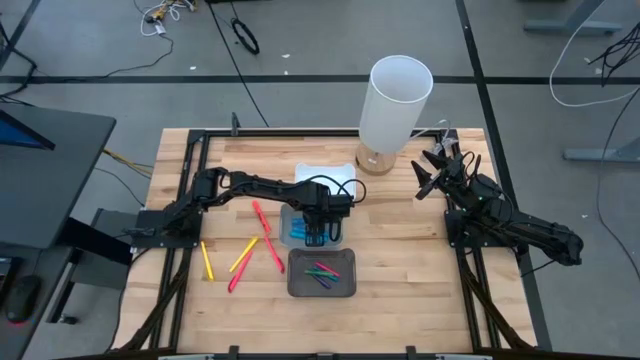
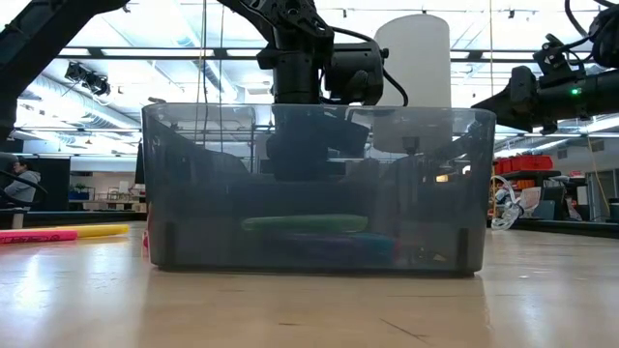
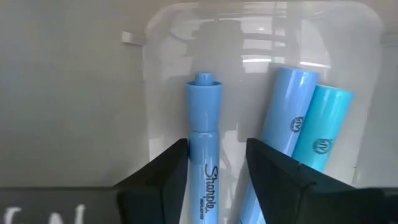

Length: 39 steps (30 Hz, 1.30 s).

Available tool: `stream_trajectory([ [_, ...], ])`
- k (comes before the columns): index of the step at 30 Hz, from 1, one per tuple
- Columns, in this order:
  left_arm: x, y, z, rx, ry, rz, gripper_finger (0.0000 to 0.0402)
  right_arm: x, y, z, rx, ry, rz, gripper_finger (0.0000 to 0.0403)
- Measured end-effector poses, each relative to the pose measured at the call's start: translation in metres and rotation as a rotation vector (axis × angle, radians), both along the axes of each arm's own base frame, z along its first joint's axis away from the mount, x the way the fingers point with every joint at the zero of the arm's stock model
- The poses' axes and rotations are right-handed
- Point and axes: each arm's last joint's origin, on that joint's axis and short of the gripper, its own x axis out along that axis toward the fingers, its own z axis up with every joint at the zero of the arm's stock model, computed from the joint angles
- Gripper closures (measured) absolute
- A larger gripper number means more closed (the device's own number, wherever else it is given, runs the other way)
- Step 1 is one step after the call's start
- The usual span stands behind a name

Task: Pick & Place Markers
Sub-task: Put the blue highlighter pen into the gray bin, then put the pink highlighter pen into the gray bin

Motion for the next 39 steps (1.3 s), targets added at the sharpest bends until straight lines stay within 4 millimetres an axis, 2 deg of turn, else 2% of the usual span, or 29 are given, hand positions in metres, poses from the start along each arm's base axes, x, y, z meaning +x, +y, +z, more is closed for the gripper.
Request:
stream_trajectory([
  [6, 0.000, 0.000, 0.000, 0.000, -0.004, 0.000, 0.0202, 0.000, 0.000, 0.000, 0.000, 0.000, 0.001, 0.0152],
  [11, 0.004, 0.000, 0.008, -0.015, -0.021, -0.007, 0.0185, 0.000, 0.000, 0.000, 0.000, 0.000, 0.000, 0.0152],
  [26, 0.008, -0.004, 0.030, -0.063, -0.017, -0.019, 0.0190, 0.000, 0.000, 0.000, 0.000, 0.000, 0.000, 0.0152],
  [39, -0.003, -0.007, 0.068, -0.107, -0.080, 0.051, 0.0191, 0.000, 0.000, 0.000, 0.000, 0.000, 0.000, 0.0152],
])
